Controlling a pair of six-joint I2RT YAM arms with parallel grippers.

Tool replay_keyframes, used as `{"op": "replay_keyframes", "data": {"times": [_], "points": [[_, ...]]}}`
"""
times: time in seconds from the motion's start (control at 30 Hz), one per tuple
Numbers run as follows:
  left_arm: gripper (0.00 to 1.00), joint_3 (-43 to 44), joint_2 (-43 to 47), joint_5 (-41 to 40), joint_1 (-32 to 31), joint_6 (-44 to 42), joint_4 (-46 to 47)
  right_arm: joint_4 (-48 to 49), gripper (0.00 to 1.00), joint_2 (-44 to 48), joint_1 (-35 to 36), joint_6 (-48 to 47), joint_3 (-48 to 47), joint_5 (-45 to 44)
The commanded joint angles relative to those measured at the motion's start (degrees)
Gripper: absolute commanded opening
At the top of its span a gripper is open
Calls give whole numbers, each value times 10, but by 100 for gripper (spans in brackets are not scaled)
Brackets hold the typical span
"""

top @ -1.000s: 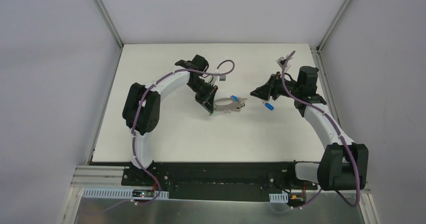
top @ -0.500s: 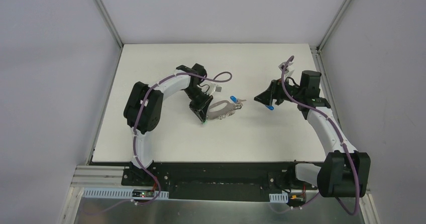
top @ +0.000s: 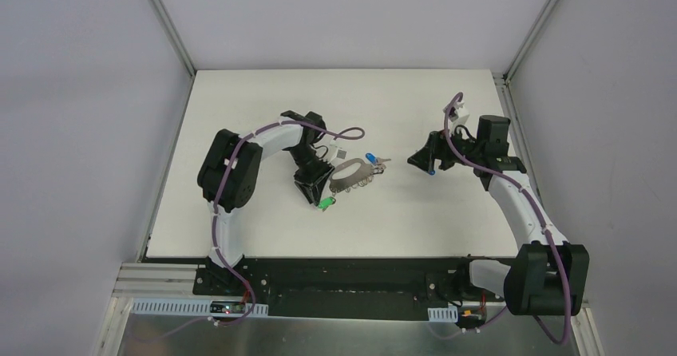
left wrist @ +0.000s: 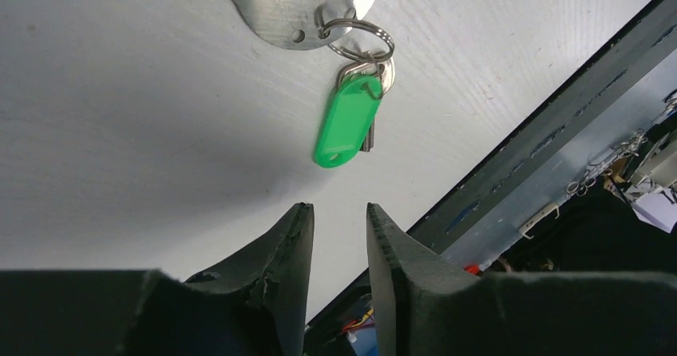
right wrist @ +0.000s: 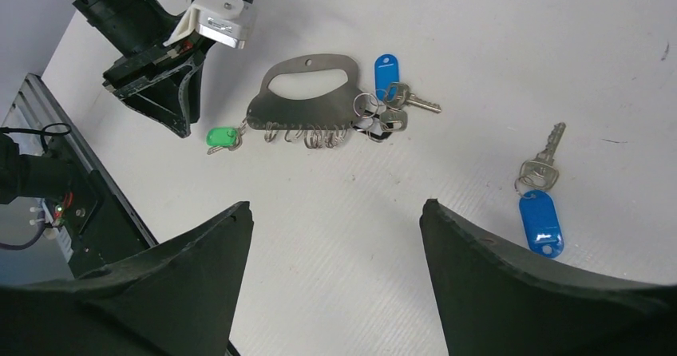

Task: Put the keys on the keyring
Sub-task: Place the keyring at the center of the board, then pick up the keyring from the center of the board.

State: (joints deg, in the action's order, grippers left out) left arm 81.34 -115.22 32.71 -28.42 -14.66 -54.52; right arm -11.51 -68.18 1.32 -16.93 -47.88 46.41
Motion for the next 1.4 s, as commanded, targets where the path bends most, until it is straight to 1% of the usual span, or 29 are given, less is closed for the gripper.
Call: {"op": "replay_keyframes", "data": {"times": [0.0, 0.1, 0.17, 0.23, 0.37, 0.47, 0.57, 0.7, 0.83, 0.97, 1.13, 1.37], "points": [[33, -14, 35, -10, 4, -20, -23, -17, 80, 4, -5, -27, -6, -23], [37, -21, 71, -18, 7, -30, -15, -44, 80, -14, -3, -48, -17, -2], [39, -30, 103, -26, 9, -40, -2, -36, 79, -21, 3, -43, -16, 7], [41, -42, 137, -34, 13, -47, 16, -24, 79, -27, 26, -44, -16, 1], [44, -47, 192, -55, 33, -53, 33, -7, 77, -55, 120, -60, -30, -45], [47, -40, 222, -76, 57, -50, 31, 5, 73, -92, 196, -68, -52, -76], [54, -25, 244, -105, 80, -47, 14, 13, 70, -138, 265, -69, -81, -109], [57, -7, 261, -130, 112, -53, -12, 19, 61, -204, 331, -57, -124, -173], [58, -6, 278, -135, 138, -55, -23, 27, 48, -257, 358, -49, -152, -220], [59, -14, 292, -132, 141, -55, -23, 26, 41, -301, 369, -52, -172, -264], [59, -14, 300, -124, 141, -50, -22, 15, 36, -335, 374, -56, -189, -284], [59, -21, 307, -111, 141, -45, -19, 8, 35, -356, 382, -51, -197, -285]]}}
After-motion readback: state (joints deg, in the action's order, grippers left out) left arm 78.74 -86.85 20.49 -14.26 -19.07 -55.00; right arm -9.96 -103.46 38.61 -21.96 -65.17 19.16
